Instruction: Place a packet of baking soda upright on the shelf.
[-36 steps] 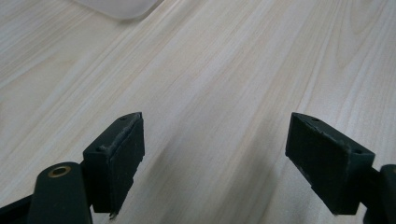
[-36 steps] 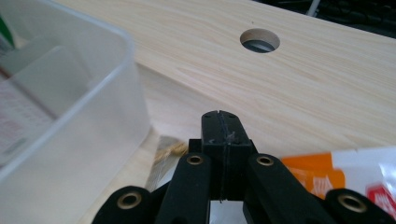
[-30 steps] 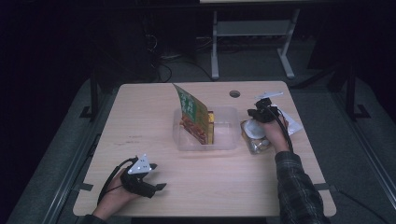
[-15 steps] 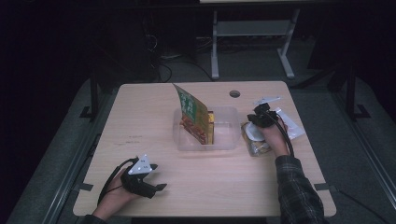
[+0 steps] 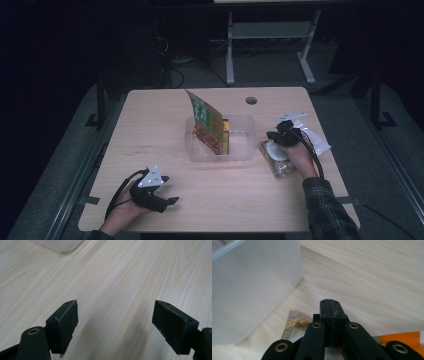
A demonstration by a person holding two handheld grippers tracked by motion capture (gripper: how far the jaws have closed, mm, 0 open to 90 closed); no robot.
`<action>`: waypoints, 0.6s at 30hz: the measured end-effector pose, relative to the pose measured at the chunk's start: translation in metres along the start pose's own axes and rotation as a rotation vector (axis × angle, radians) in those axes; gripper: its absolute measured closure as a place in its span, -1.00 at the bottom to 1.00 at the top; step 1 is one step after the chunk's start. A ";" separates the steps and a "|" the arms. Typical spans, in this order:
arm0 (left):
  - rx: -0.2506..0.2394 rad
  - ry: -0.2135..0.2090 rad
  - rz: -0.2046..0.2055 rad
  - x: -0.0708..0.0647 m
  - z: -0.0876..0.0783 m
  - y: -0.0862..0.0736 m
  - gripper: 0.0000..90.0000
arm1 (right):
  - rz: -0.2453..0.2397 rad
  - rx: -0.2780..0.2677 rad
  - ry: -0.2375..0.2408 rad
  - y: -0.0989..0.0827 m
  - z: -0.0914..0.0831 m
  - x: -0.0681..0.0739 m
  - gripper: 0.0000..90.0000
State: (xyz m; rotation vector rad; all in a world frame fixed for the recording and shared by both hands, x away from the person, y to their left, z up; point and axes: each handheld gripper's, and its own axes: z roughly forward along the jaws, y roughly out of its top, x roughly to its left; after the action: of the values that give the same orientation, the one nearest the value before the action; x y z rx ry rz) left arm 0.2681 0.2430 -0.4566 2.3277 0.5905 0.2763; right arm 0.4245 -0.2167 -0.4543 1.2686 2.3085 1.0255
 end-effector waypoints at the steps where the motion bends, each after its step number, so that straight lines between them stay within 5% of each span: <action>1: -0.003 0.000 0.000 0.000 0.000 0.000 -0.55 | 0.004 0.006 0.007 -0.002 -0.002 0.002 1.00; 9: -0.004 0.000 0.001 -0.001 -0.001 0.000 -0.55 | -0.055 0.030 0.017 -0.016 -0.020 0.020 1.00; 18: -0.004 0.000 0.000 -0.002 -0.001 0.000 -0.55 | -0.030 -0.030 0.018 -0.030 -0.065 0.018 1.00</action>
State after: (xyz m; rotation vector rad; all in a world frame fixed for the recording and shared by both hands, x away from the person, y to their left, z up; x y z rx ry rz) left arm 0.2664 0.2425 -0.4556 2.3237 0.5891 0.2770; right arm 0.3594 -0.2412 -0.4295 1.2145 2.3096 1.0609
